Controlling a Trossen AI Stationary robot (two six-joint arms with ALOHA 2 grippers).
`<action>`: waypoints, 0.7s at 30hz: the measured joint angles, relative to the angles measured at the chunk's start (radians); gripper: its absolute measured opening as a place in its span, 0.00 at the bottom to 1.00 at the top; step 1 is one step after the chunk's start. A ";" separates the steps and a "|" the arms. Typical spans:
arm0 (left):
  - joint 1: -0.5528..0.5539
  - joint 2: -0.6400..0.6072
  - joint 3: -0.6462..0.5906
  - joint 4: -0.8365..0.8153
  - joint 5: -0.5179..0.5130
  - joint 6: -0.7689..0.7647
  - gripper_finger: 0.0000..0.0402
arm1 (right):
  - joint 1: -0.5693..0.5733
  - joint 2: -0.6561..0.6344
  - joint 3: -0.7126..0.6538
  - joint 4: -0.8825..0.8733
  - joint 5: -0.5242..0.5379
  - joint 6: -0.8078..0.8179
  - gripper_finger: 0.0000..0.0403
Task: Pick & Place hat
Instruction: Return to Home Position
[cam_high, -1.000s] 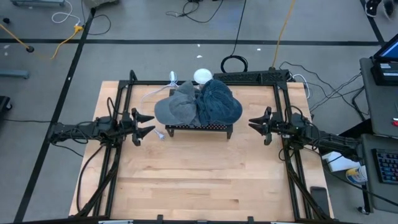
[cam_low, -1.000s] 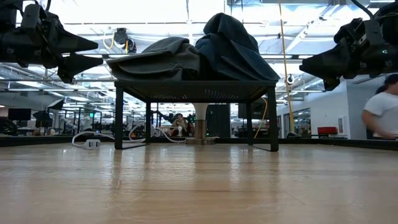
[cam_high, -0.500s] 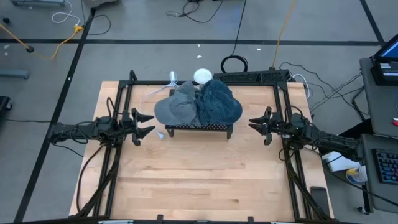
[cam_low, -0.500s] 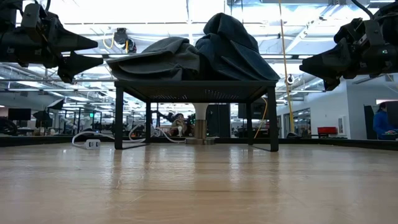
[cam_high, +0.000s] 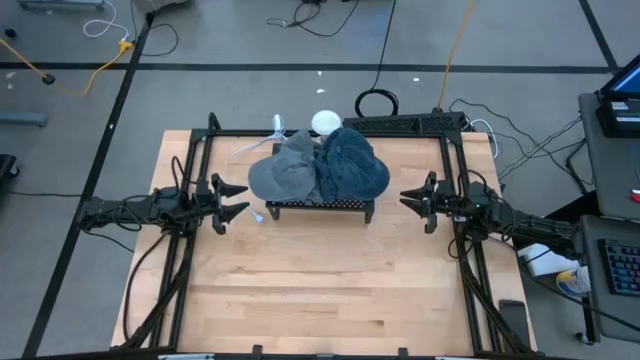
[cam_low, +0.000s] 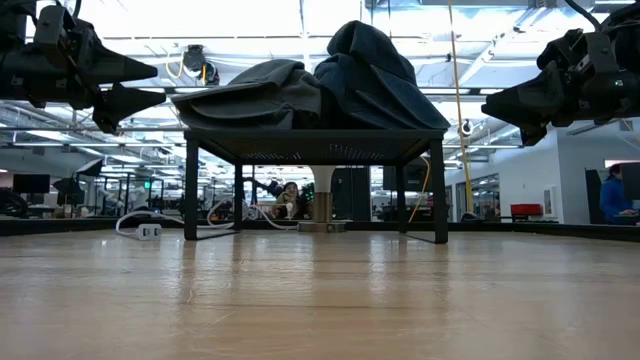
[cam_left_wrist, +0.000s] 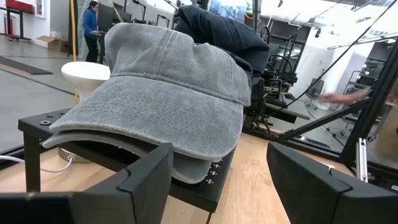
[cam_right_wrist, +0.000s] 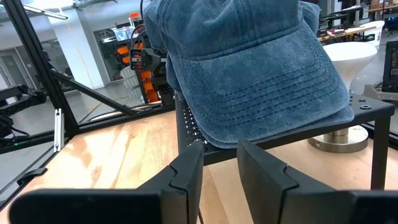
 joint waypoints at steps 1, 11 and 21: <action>0.000 0.000 0.000 0.000 0.000 0.000 0.65 | 0.000 0.000 0.000 0.000 0.000 0.000 0.24; 0.000 0.000 0.001 0.000 0.000 0.000 0.63 | 0.000 0.000 0.000 0.000 0.000 0.000 0.24; 0.000 0.000 0.001 0.000 0.000 0.000 0.68 | 0.000 0.000 0.000 0.000 0.000 0.000 0.24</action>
